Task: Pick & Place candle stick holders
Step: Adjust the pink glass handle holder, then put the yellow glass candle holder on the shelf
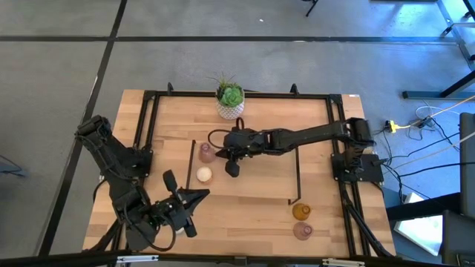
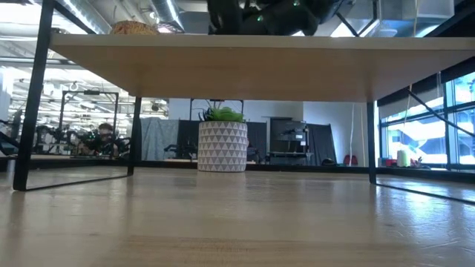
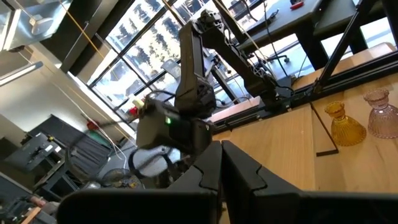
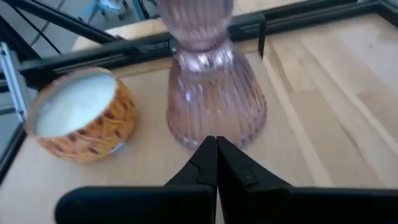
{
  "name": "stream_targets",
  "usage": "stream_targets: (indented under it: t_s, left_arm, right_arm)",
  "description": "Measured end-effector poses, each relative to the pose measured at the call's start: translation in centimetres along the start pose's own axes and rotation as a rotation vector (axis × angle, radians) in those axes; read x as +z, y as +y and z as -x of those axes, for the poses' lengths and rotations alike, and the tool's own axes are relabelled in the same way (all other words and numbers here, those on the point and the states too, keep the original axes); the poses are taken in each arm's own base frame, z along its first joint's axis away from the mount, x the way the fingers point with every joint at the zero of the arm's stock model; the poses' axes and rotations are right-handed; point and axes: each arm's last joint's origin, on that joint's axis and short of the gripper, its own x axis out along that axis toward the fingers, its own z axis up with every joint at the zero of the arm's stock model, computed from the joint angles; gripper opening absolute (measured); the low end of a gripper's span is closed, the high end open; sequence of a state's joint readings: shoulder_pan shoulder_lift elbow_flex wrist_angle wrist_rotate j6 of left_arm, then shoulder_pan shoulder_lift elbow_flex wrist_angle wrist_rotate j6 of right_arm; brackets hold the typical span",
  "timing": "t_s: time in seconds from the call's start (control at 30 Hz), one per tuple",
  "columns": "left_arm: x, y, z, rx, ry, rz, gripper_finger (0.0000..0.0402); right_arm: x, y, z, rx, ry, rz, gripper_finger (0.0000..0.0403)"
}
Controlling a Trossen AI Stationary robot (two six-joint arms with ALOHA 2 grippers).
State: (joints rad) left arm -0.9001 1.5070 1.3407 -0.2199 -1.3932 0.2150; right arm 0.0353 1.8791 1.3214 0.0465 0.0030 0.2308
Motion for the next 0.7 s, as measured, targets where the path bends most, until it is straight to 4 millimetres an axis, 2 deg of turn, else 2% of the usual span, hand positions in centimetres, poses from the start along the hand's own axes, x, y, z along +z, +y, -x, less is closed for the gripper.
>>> stream_targets:
  t_s: [0.17, 0.43, 0.53, 0.7]
  left_arm:
    - [-0.1, 0.0, 0.0, -0.003, 0.001, -0.008, 0.0002]
    - [-0.1, 0.0, 0.0, 0.014, 0.006, -0.003, 0.0002]
    - [-0.1, 0.1, 0.0, 0.032, 0.010, 0.004, 0.0001]
    - [-0.2, 0.0, 0.0, 0.018, 0.007, 0.000, 0.0002]
  right_arm:
    - [0.3, 0.1, -0.2, -0.006, -0.010, 0.012, 0.0000]
    - [0.6, 0.8, 1.1, -0.092, 0.009, 0.046, 0.0000]
    - [0.7, 1.3, 2.3, -0.143, 0.036, 0.062, 0.0000]
    - [1.7, 3.4, 6.6, -0.175, 0.063, 0.114, 0.0000]
